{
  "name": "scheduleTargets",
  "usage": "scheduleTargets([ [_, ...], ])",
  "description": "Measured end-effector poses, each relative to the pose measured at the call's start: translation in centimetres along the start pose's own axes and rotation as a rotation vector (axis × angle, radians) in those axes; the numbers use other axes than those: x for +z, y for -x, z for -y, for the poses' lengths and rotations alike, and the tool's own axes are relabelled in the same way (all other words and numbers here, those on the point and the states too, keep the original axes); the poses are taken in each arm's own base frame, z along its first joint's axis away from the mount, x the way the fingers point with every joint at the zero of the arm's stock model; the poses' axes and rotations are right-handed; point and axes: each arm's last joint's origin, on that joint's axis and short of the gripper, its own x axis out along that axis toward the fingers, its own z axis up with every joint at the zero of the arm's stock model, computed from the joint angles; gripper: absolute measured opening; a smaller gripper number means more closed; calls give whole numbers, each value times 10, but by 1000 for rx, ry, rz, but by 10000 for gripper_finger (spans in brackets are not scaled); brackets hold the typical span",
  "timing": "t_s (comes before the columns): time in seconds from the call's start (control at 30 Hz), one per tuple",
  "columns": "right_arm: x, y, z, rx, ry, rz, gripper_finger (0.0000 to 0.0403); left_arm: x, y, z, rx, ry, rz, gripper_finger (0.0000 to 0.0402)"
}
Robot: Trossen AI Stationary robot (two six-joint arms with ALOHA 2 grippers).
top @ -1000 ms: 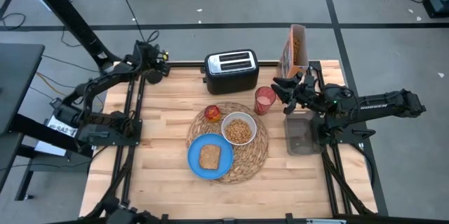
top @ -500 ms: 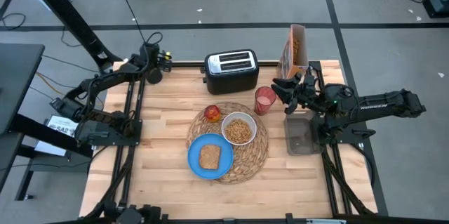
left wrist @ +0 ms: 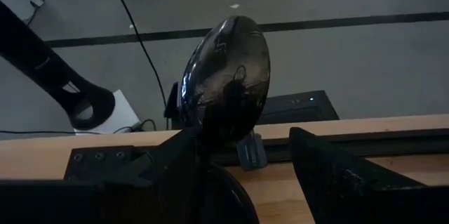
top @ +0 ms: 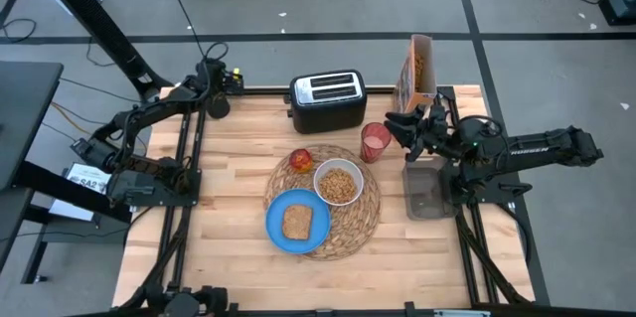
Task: Arrange a breakfast setting
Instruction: Put the black spoon on top of the brown table mat to the right of the white bowl
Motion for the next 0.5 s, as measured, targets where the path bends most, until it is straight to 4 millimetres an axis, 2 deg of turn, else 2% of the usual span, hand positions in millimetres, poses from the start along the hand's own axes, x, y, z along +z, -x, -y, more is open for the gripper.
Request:
scheduleTargets([
  [0.23,6,0,-3,61,-48,46,168,-3,0,0,-13,-26,-39,233],
  [0.5,13,2,-8,149,-68,96,168,-10,-1,-4,-103,-60,-139,233],
])
